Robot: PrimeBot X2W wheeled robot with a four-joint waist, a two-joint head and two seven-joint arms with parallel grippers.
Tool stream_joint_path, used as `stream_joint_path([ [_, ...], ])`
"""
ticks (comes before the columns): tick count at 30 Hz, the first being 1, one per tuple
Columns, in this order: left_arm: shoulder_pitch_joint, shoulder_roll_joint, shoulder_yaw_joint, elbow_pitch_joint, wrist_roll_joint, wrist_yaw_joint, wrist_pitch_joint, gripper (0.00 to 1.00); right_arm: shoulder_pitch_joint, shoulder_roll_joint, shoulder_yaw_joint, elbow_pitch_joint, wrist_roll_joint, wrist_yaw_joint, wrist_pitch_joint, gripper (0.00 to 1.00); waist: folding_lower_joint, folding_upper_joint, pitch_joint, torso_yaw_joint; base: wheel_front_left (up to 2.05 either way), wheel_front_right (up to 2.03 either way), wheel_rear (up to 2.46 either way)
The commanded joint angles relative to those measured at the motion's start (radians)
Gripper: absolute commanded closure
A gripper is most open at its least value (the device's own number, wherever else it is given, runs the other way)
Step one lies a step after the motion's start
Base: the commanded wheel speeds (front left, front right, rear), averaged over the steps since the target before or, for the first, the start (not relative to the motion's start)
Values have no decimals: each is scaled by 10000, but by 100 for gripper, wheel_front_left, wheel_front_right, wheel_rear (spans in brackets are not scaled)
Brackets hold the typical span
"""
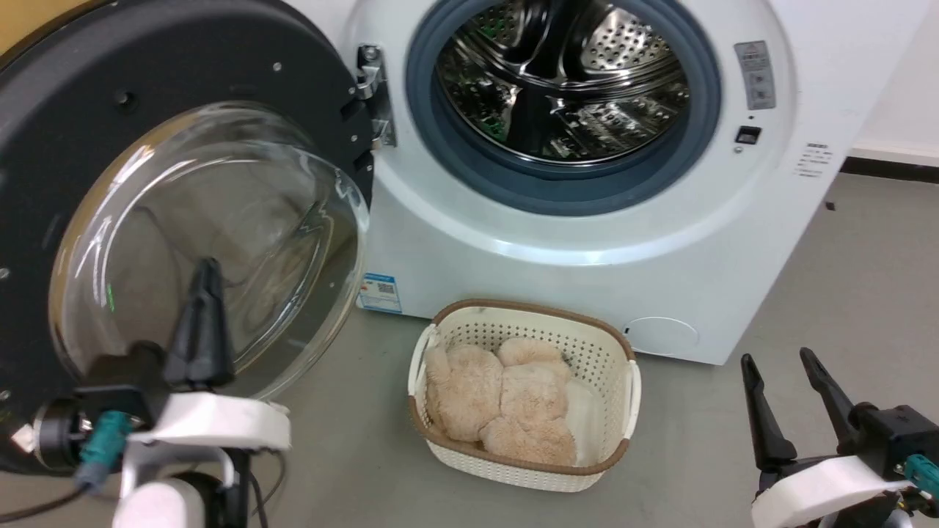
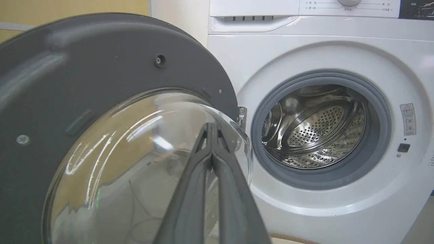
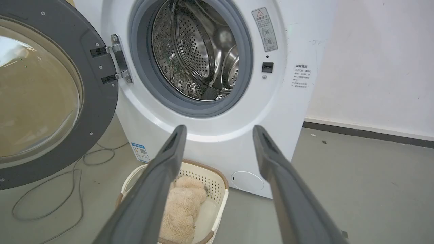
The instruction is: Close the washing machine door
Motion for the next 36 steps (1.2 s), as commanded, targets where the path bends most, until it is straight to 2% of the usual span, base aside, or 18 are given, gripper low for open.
stream_joint_path([
  [1,-269,11,201,-138,-138,-94,-104,100,-123,12,-77,28,91,2,-103,0,1,0,46,115,0,0,0],
  [9,-1095,92,1052,-380,-678,-358,-270,100,-179,15,-284,129,167,3,-269,0,1,0,219,619,0,0,0],
  [19,-2069,616,1788,106,-1527,-502,-459,100,-305,18,-517,279,235,4,-457,0,1,0,499,1238,0,0,0],
  [30,-3250,1731,2576,1646,-2923,-636,-629,100,-461,22,-806,524,331,4,-706,0,1,0,790,1907,0,0,0],
  [36,-3886,2427,2894,2921,-3546,-702,-482,100,-522,23,-972,600,368,5,-831,0,1,0,933,2148,0,0,0],
])
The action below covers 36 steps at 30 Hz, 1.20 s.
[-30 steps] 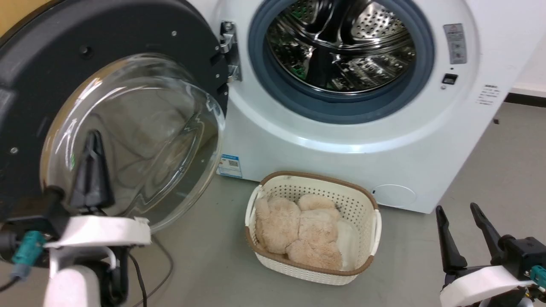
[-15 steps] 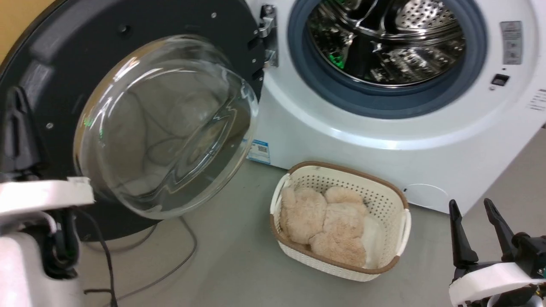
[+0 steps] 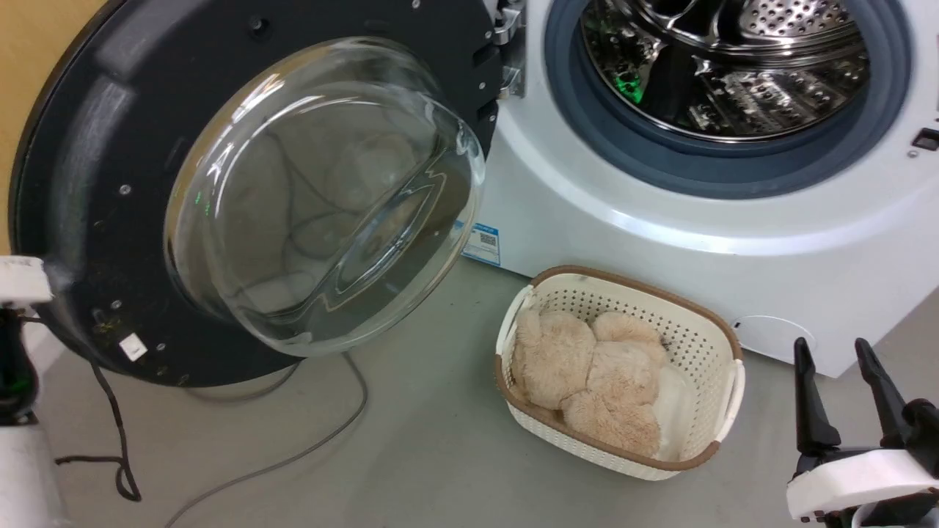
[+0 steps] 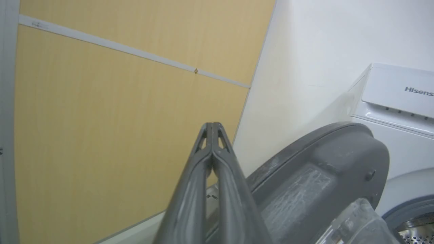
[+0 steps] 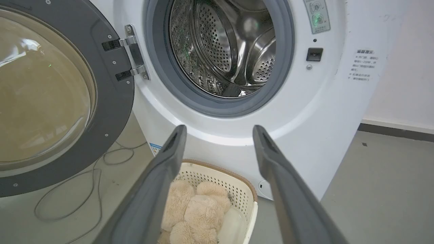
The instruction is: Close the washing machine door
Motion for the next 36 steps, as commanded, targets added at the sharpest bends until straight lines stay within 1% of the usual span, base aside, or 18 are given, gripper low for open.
stream_joint_path([
  [1,-291,113,103,198,-212,-51,67,100,-168,22,-79,60,118,5,-88,0,0,0,39,60,0,0,0],
  [6,-1027,534,271,1579,-1153,-74,1149,100,-223,23,-213,127,138,5,-192,0,0,0,146,252,0,0,0],
  [10,-1569,934,309,2560,-1611,-20,1935,100,-283,25,-292,152,133,5,-275,0,0,0,265,397,0,0,0],
  [16,-2059,1244,323,3810,-2458,-139,3274,100,-400,27,-340,183,145,6,-400,0,0,0,480,516,0,0,0],
  [21,-2224,1427,404,4517,-3191,-236,4297,100,-497,28,-365,204,161,6,-504,0,0,0,721,552,0,0,0],
  [26,-2284,1506,409,4774,-4068,-317,5439,100,-602,30,-441,246,170,6,-608,0,0,0,905,619,0,0,0],
  [29,-2139,1494,200,4402,-4779,-353,6403,100,-620,31,-526,272,183,7,-670,0,0,0,976,709,0,0,0],
  [33,-1859,1503,145,3930,-5826,-398,7326,100,-603,32,-628,316,207,7,-754,0,0,0,1023,879,0,0,0],
  [36,-1526,1584,-184,3552,-6279,-432,7948,100,-515,33,-689,410,245,7,-816,0,0,0,962,1057,0,0,0],
])
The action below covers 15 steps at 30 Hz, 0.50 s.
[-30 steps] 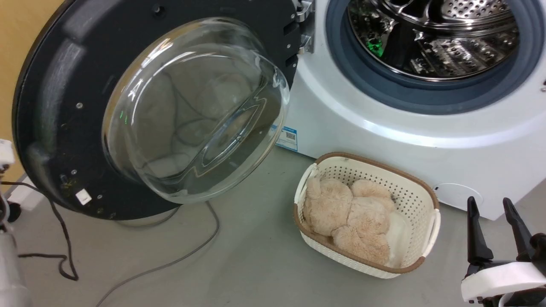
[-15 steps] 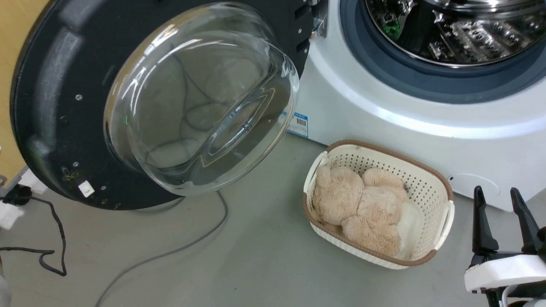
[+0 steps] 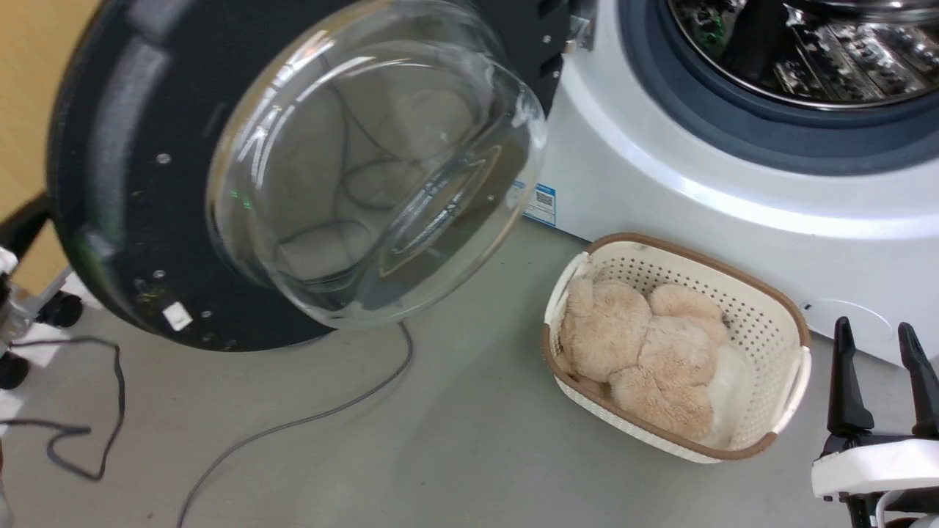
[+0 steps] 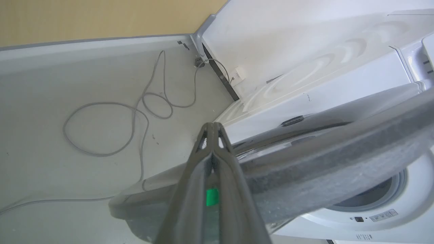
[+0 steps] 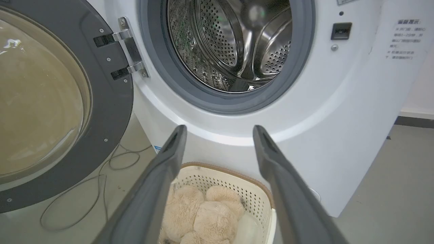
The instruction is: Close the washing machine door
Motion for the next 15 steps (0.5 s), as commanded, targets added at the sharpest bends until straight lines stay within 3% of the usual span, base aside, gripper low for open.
stream_joint_path([
  [1,227,49,-92,-48,-319,-65,244,100,-36,29,-62,66,54,7,-97,0,-1,0,-56,125,0,0,0],
  [15,2133,191,-2475,-3566,-2900,-218,2593,100,142,34,-405,361,330,8,-387,0,-1,0,-375,1053,0,0,0],
])
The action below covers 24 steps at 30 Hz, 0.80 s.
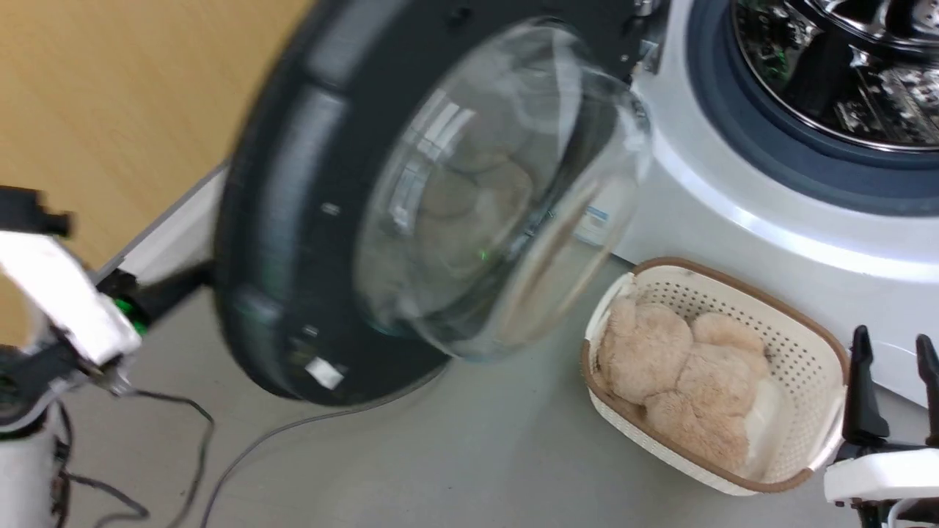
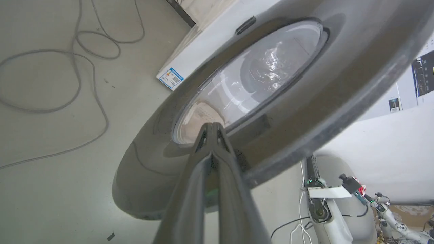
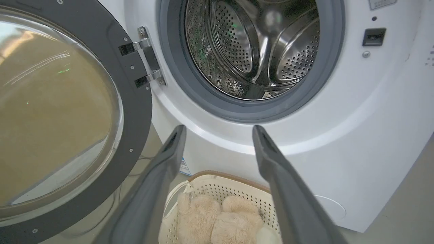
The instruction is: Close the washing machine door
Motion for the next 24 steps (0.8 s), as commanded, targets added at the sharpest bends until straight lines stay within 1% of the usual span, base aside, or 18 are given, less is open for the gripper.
stream_joint_path([
  [1,240,104,-255,-380,-240,-68,191,100,115,22,-66,62,69,8,-105,0,0,0,-46,78,0,0,0],
  [6,955,121,-978,-1885,-688,-68,427,100,130,22,-28,117,170,8,-105,0,0,0,-99,-14,0,0,0],
  [9,1300,-26,-1471,-2662,-967,-68,552,100,116,22,-14,155,233,8,-105,0,0,0,-83,-113,0,0,0],
  [12,1595,-329,-1904,-3318,-1174,-68,454,100,59,22,44,167,271,8,-105,0,0,0,-62,-360,0,0,0],
  [17,2131,-842,-2681,-4263,-1264,-69,126,100,-102,22,6,84,240,8,-105,0,0,0,17,-974,0,0,0],
  [18,2292,-1042,-3283,-4694,-1135,-69,-64,100,-195,22,-30,46,215,8,-105,0,0,0,77,-1438,0,0,0],
  [24,1892,-1904,-4321,-4538,-1023,-69,-997,100,-398,22,-75,34,264,8,-105,0,0,0,222,-2386,0,0,0],
])
